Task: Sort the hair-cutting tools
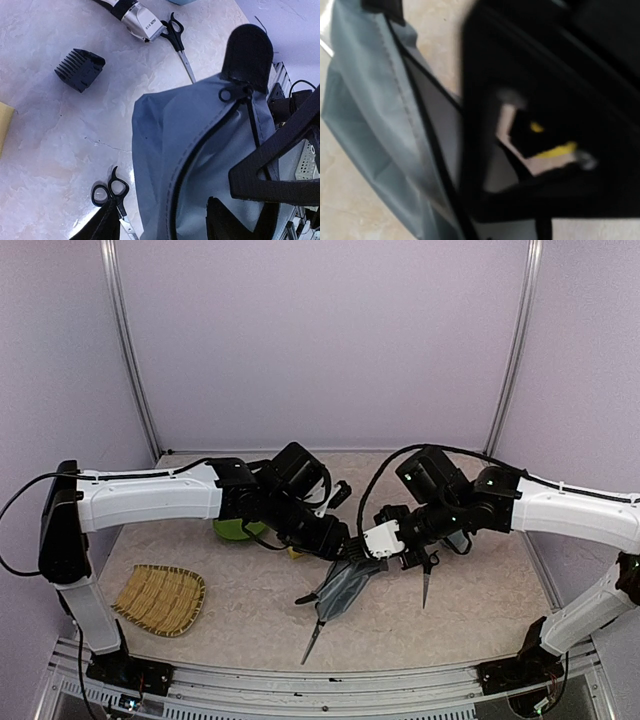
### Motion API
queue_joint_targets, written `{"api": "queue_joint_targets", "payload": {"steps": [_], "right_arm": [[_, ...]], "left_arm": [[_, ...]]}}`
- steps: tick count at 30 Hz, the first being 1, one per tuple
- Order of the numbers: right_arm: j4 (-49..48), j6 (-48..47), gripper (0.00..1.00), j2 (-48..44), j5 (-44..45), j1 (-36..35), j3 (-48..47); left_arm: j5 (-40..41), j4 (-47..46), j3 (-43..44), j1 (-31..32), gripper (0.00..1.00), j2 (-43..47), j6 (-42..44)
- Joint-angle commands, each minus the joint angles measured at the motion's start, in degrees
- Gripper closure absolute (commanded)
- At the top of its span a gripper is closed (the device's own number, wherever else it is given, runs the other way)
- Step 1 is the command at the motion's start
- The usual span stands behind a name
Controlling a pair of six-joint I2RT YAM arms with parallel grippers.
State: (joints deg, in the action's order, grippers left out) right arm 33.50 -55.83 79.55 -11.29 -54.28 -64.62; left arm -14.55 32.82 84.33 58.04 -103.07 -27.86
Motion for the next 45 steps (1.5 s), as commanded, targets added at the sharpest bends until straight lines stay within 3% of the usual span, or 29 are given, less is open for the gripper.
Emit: {"api": "queue_joint_targets", "payload": {"steps": [1,6,12,17,24,28,32,36,45], "right_arm": [[-2.8,1.4,1.00,-1.6,2.0,-0.6,1.2],[-3.4,2.3,1.00,-2.3,2.4,-0.6,1.2],[-4.1,2.5,1.00,-3.2,2.1,-0.6,2.5],[1.7,0.3,1.00,-2.7,-3.5,-0.6,3.1],[9.9,0.6,0.98,1.3,-6.8,-0.5,-0.4],[7.7,4.8,0.73,-0.6,-10.8,2.0,-3.0],[3.7,10.0,0.54,-4.4,-15.1,9.9,-3.2],[-4.8,18.8,0.39,-3.1,-10.5,18.1,2.4],[-3.7,31.0,0.32,13.2,3.3,22.1,-0.3]], "left_arm": [[0.5,2.1,1.7,0.7,0.43,-0.3,-0.2],[6.9,7.7,2.6,0.5,0.52,-2.4,-1.0],[13.8,11.2,4.9,-0.8,0.78,-2.7,2.1],[16.4,10.5,6.8,-2.2,1.00,-1.0,4.2],[17.4,7.9,6.2,-1.3,1.00,1.4,6.5],[22.1,8.9,5.3,-1.3,1.00,2.2,6.5],[28.6,10.3,3.0,-1.5,1.00,4.0,6.5],[34.4,11.4,0.3,-1.9,1.00,6.0,5.8],[37.1,10.6,-4.3,-2.7,1.00,7.9,4.4]]}}
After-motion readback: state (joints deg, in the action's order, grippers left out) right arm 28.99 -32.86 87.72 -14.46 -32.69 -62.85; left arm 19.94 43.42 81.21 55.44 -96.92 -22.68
